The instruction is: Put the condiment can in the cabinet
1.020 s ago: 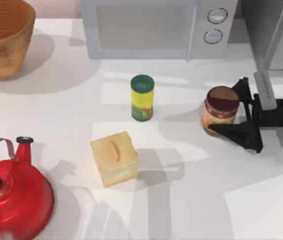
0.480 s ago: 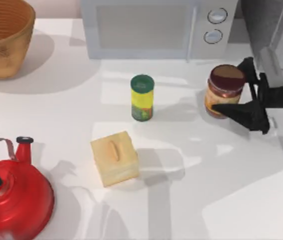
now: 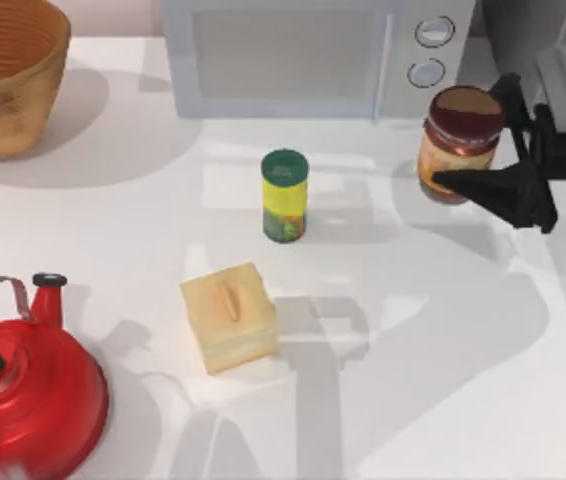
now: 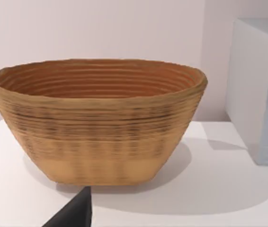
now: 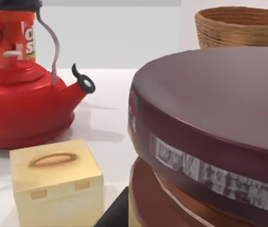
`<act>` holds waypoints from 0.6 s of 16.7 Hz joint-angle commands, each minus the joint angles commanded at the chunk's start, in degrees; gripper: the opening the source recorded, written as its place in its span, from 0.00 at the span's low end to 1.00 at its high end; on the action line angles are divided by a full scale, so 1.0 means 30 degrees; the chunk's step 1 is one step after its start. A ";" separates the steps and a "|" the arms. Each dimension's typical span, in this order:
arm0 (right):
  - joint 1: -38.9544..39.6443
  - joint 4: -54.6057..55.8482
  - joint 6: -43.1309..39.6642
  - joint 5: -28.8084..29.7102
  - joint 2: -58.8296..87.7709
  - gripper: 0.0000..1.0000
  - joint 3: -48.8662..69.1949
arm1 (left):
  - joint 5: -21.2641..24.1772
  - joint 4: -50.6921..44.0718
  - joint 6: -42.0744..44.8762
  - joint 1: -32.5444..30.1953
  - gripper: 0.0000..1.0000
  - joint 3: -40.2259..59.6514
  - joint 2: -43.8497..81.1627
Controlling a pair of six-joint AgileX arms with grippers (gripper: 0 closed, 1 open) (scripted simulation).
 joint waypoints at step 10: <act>-0.0003 -0.1924 0.0579 -0.0047 -0.2864 0.00 -0.0328 | 0.0000 0.0000 0.0000 0.0000 1.00 0.0000 0.0000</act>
